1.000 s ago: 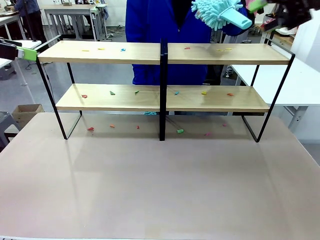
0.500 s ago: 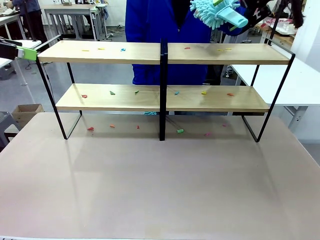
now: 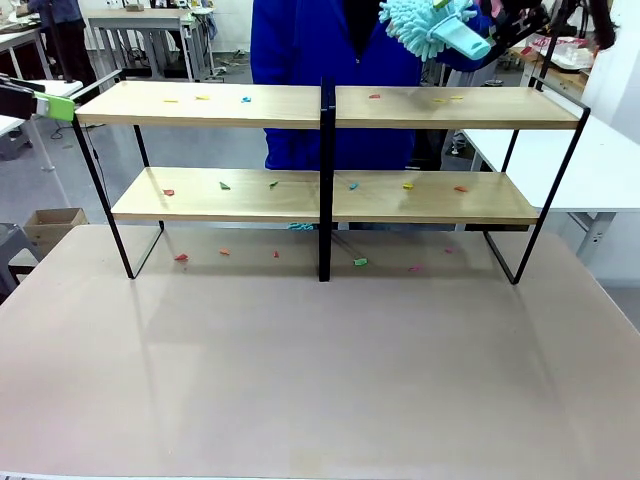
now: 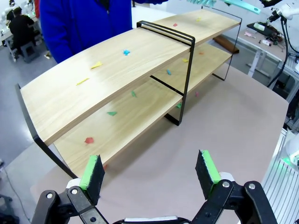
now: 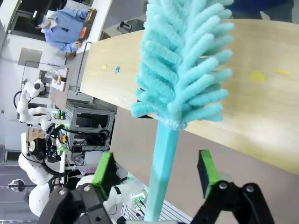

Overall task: Clean the shelves.
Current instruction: Pick up the Duster when the human hands it over, then clean a randomly selected level of the Shelf with the Duster.

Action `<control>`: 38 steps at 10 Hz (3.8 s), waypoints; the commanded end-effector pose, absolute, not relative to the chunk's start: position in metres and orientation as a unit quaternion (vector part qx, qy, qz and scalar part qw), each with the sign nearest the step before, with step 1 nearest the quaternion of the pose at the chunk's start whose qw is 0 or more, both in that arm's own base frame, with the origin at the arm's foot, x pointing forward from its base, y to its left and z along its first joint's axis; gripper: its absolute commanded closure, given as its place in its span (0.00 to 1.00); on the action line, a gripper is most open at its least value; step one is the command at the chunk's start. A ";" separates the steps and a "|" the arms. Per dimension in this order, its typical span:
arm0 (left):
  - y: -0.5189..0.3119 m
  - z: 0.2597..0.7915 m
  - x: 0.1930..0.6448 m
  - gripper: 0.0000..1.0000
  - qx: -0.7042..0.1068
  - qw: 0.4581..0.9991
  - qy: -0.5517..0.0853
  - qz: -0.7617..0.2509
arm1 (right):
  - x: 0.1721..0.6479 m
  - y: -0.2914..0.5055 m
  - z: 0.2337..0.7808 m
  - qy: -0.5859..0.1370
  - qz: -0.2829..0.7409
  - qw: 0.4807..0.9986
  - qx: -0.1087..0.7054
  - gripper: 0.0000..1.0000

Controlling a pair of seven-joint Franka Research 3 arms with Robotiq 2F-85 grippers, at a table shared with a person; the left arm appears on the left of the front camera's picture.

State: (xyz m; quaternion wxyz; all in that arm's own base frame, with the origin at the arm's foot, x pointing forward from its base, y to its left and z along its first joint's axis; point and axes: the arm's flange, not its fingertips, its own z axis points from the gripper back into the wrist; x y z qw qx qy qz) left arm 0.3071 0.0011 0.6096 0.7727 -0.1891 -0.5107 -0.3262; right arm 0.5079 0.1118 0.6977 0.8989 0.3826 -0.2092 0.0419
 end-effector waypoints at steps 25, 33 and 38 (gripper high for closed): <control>0.000 0.604 0.303 0.00 -0.185 0.776 -0.511 -0.320 | 0.168 -0.211 0.760 -0.252 0.253 0.876 0.323 1.00; 0.000 0.604 0.303 0.00 -0.185 0.776 -0.511 -0.320 | 0.175 -0.199 0.776 -0.221 0.212 0.881 0.361 1.00; 0.000 0.604 0.303 0.00 -0.185 0.776 -0.511 -0.320 | 0.175 -0.199 0.776 -0.221 0.212 0.881 0.361 1.00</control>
